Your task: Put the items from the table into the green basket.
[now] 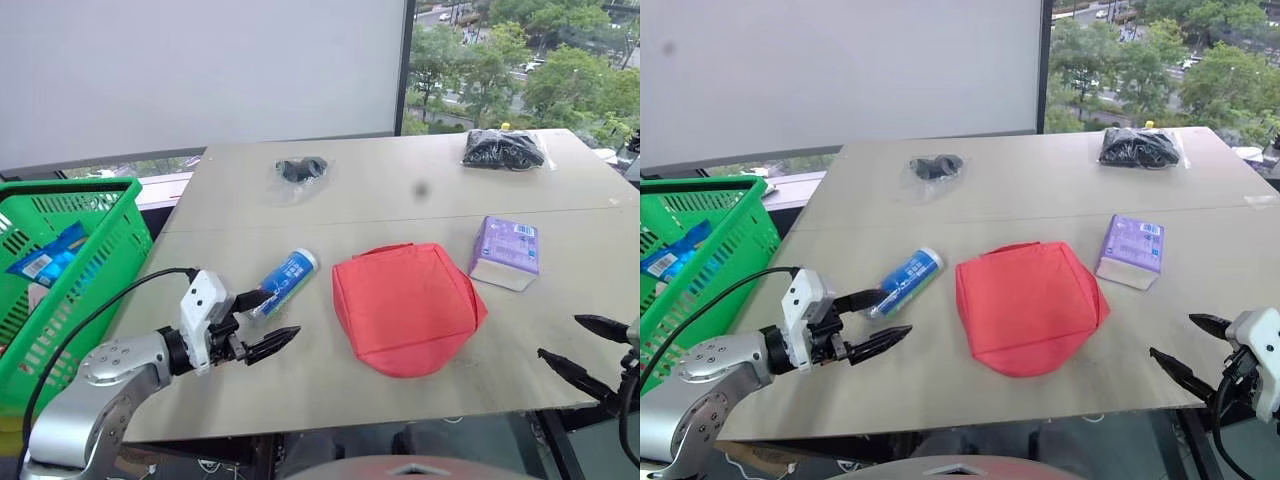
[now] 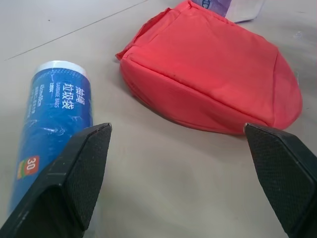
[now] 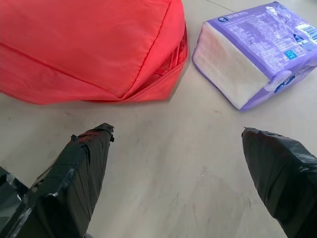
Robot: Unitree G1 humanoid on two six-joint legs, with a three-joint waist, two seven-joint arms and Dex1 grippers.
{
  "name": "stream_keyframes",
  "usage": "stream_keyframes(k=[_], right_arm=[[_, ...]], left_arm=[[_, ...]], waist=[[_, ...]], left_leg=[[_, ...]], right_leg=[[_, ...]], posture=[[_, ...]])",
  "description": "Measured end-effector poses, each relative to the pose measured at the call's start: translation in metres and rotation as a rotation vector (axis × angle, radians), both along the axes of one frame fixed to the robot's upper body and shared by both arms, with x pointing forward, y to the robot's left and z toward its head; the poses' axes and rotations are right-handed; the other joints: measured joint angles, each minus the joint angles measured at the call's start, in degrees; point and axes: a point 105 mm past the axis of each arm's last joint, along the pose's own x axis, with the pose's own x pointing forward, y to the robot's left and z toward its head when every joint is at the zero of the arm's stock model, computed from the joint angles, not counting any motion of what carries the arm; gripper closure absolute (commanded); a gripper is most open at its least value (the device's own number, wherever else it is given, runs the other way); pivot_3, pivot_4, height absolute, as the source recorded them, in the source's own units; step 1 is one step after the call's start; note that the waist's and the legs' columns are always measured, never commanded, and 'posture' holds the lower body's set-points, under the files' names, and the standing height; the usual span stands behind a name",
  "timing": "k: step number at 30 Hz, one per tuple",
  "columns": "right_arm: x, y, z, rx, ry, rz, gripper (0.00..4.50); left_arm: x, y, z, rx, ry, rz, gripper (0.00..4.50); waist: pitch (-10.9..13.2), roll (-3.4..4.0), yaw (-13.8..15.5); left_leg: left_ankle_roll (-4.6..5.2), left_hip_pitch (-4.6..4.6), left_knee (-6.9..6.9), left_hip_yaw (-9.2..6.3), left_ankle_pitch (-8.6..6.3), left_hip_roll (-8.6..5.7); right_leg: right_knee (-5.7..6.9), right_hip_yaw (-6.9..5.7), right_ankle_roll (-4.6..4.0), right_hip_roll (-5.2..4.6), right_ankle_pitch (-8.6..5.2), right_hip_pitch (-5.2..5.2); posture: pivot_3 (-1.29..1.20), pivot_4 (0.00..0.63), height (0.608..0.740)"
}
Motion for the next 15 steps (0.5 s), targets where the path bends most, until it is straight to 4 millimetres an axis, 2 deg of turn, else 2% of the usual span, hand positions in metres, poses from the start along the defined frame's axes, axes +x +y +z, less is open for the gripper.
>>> stream_keyframes(k=[2, 4, 6, 7, 9, 10, 11, 15], right_arm=[[0.0, 0.0, 0.001, 0.002, -0.005, 0.001, 0.0], [0.012, 0.007, 0.011, 0.06, -0.075, 0.013, 0.0], [0.025, 0.028, 0.029, 0.112, -0.16, 0.09, 0.0], [0.028, 0.048, 0.041, 0.137, -0.194, 0.18, 0.0], [0.028, 0.071, 0.052, 0.157, -0.211, 0.297, 0.0], [0.027, 0.079, 0.056, 0.166, -0.217, 0.337, 0.0], [0.025, 0.092, 0.061, 0.173, -0.21, 0.409, 0.0], [0.019, 0.108, 0.059, 0.148, -0.155, 0.517, 0.0]], left_arm=[[0.0, 0.0, 0.0, -0.001, -0.002, 0.001, 0.04], [0.019, -0.003, 0.013, -0.03, -0.075, 0.06, 0.04], [0.041, -0.009, 0.035, -0.065, -0.167, 0.119, 0.04], [0.053, -0.008, 0.047, -0.063, -0.202, 0.156, 0.04], [0.064, -0.007, 0.054, -0.046, -0.204, 0.195, 0.04], [0.067, -0.007, 0.053, -0.028, -0.195, 0.201, 0.04], [0.07, -0.004, 0.047, 0.072, -0.152, 0.197, 0.04], [0.071, 0.004, 0.028, 0.255, -0.065, 0.18, 0.04]], waist=[[0.0, 0.02, 0.0], [0.2, -0.15, 0.0], [0.2, -0.22, 0.0], [0.1, -0.18, 0.0], [0.1, -0.14, -0.1], [0.1, -0.18, -0.2], [0.2, -0.26, -0.2], [0.2, -0.34, -0.1]], left_leg=[[0.0, -0.01, -0.02, -0.01, 0.0, 0.01], [-0.01, -0.01, 0.02, -0.03, 0.0, 0.01], [-0.02, 0.01, 0.06, -0.04, 0.01, -0.01], [-0.02, 0.03, 0.05, -0.06, 0.01, -0.02], [-0.02, 0.0, 0.0, -0.12, 0.01, -0.02], [-0.03, -0.03, -0.01, -0.17, 0.02, -0.02], [-0.04, -0.03, -0.02, -0.23, 0.01, -0.02], [-0.03, -0.11, -0.04, -0.26, 0.0, -0.08]], right_leg=[[-0.01, 0.0, -0.01, 0.0, -0.01, -0.01], [-0.01, -0.03, 0.0, -0.02, 0.0, 0.01], [0.02, -0.05, 0.04, -0.02, 0.03, 0.04], [0.06, -0.05, 0.05, 0.0, 0.03, 0.05], [0.07, -0.06, 0.02, 0.05, 0.02, 0.02], [0.03, -0.08, -0.01, 0.06, 0.03, -0.03], [0.03, -0.12, -0.2, 0.06, 0.13, -0.04], [-0.1, -0.15, -0.23, -0.06, 0.16, -0.33]], posture=[[-0.02, 0.0, 0.74], [-0.02, 0.0, 0.74], [-0.02, 0.0, 0.74], [-0.02, 0.0, 0.74], [-0.02, 0.0, 0.74], [-0.02, 0.0, 0.74], [-0.02, 0.0, 0.74], [0.0, 0.0, 0.74]])
